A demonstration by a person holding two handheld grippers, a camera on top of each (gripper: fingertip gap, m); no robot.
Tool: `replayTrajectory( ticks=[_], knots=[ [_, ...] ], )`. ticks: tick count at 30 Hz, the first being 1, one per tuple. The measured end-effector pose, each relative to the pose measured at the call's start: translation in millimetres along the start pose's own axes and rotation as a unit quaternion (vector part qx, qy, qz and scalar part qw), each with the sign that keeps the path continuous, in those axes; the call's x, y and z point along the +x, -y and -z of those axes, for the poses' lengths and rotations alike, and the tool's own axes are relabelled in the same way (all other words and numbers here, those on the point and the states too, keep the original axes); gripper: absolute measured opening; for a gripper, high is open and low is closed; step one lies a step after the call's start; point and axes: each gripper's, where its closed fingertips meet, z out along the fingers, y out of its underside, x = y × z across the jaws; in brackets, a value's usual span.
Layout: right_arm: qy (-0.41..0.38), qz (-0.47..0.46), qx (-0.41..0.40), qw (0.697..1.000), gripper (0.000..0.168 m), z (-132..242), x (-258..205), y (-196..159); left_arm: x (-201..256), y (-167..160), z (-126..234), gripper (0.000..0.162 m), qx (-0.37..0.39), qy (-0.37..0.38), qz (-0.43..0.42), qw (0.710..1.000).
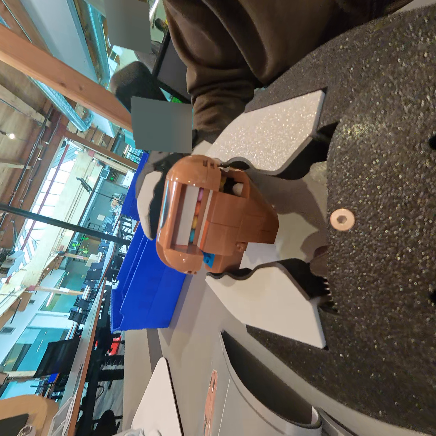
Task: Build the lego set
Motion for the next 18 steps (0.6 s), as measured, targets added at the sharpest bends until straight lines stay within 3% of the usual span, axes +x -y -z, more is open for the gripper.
replayTrajectory(
  ticks=[8,14,18],
  knots=[
    [-0.034,0.074,0.043,0.996,0.077,-7.1,-4.0,8.8,-2.7,4.8,4.9,0.084,0.006,-0.006,0.016,1.0],
    [-0.008,-0.019,0.038,0.999,0.074,-15.1,-15.0,6.3,-6.4,14.1,8.7,0.084,0.034,0.007,0.02,0.999],
    [0.06,-0.126,0.042,0.989,0.072,-17.6,-27.9,6.6,-3.6,11.1,6.5,0.084,0.026,0.005,0.005,1.0]
  ],
)
